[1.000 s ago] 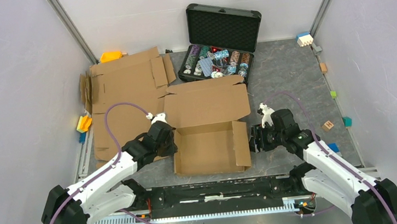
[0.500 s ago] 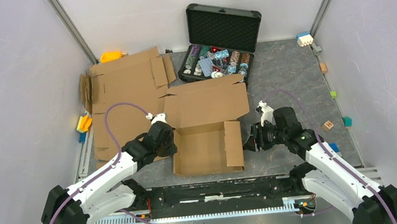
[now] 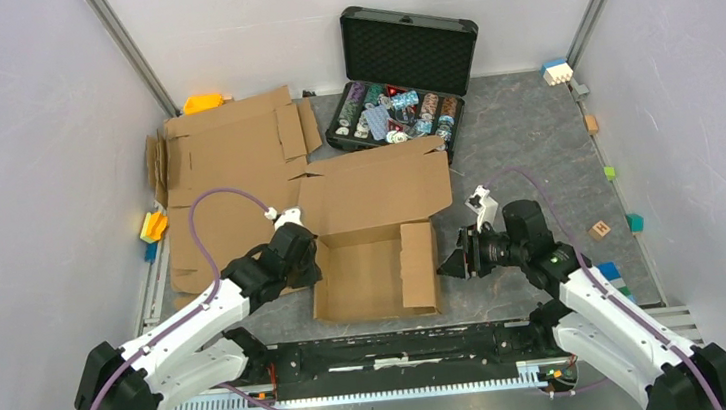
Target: Fold the paper box
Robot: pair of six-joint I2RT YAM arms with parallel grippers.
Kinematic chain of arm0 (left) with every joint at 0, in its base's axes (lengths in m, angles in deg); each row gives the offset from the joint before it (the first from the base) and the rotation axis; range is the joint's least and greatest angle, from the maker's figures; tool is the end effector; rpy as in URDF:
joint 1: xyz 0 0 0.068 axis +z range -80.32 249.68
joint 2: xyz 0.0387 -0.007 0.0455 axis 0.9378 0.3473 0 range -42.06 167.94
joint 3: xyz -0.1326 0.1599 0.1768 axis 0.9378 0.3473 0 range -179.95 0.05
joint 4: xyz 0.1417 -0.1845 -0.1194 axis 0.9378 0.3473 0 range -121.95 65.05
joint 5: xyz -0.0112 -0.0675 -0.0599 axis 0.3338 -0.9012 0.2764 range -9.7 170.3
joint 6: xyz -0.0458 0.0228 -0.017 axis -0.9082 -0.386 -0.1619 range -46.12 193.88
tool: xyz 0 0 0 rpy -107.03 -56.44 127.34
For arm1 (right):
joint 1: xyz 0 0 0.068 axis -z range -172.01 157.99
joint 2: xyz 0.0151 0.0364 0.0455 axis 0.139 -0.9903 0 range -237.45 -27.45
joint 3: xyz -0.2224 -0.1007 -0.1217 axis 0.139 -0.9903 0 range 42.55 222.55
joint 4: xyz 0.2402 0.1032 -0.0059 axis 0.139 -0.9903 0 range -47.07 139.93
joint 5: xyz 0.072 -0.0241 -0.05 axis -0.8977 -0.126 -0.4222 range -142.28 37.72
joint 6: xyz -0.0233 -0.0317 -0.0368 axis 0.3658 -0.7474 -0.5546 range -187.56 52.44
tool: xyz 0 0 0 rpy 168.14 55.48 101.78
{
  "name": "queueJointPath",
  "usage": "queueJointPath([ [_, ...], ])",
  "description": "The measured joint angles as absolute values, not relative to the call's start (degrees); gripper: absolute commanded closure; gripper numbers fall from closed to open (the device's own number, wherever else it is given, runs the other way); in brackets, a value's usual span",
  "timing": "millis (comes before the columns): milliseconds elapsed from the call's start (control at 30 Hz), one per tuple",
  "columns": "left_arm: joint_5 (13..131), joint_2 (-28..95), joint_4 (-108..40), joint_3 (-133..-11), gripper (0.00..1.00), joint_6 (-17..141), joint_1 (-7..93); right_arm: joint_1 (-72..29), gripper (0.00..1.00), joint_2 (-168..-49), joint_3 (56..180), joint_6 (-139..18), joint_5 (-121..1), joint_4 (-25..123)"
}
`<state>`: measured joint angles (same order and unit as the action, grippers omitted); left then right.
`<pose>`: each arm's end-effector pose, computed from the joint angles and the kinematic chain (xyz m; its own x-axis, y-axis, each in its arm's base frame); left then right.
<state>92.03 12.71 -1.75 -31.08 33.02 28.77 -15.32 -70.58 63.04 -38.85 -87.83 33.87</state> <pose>0.1411 -0.1127 0.1980 -0.8217 -0.1356 -0.5536 0.0171 0.9650 -0.2619 0.1360 0.0812 0.1907 -0.8584 0.0557 -0.5100 -0.3722 0.6167 0.6937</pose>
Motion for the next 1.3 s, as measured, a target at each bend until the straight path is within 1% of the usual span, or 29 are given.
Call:
queueJointPath([
  [233,92.27,12.71,-1.6,-31.08,0.98,33.02,28.77,-15.32,0.47,-68.66,62.01,-36.05,-89.67,37.89],
  [433,92.49,12.71,-1.03,-31.08,0.98,33.02,28.79,-15.28,0.46,-68.07,58.4,-32.11,-92.46,43.55],
  [500,92.49,12.71,-0.94,-31.08,0.98,33.02,28.77,-15.28,0.45,-67.87,57.75,-31.0,-93.05,44.69],
  [600,92.55,12.71,-0.92,-31.08,0.98,33.02,28.79,-15.25,0.4,-67.8,57.68,-29.91,-93.84,46.37],
  [800,92.69,12.71,-0.9,-31.08,0.98,33.02,28.77,-15.28,0.4,-67.5,57.68,-28.79,-94.82,48.52],
  [867,92.66,12.71,-0.92,-31.08,0.98,33.02,28.77,-15.25,0.38,-67.5,57.68,-28.29,-95.22,49.24],
  [967,92.36,12.71,-1.21,-31.08,0.98,32.97,28.77,-15.28,0.37,-67.5,57.66,-27.7,-95.83,49.92],
  [1133,92.23,12.71,-1.4,-31.08,0.98,32.95,28.77,-15.28,0.38,-67.63,57.66,-27.59,-95.81,50.13],
  [1300,92.1,12.71,-1.88,-31.08,0.98,32.95,28.77,-15.28,0.38,-70.38,57.84,-30.65,-93.34,45.85],
])
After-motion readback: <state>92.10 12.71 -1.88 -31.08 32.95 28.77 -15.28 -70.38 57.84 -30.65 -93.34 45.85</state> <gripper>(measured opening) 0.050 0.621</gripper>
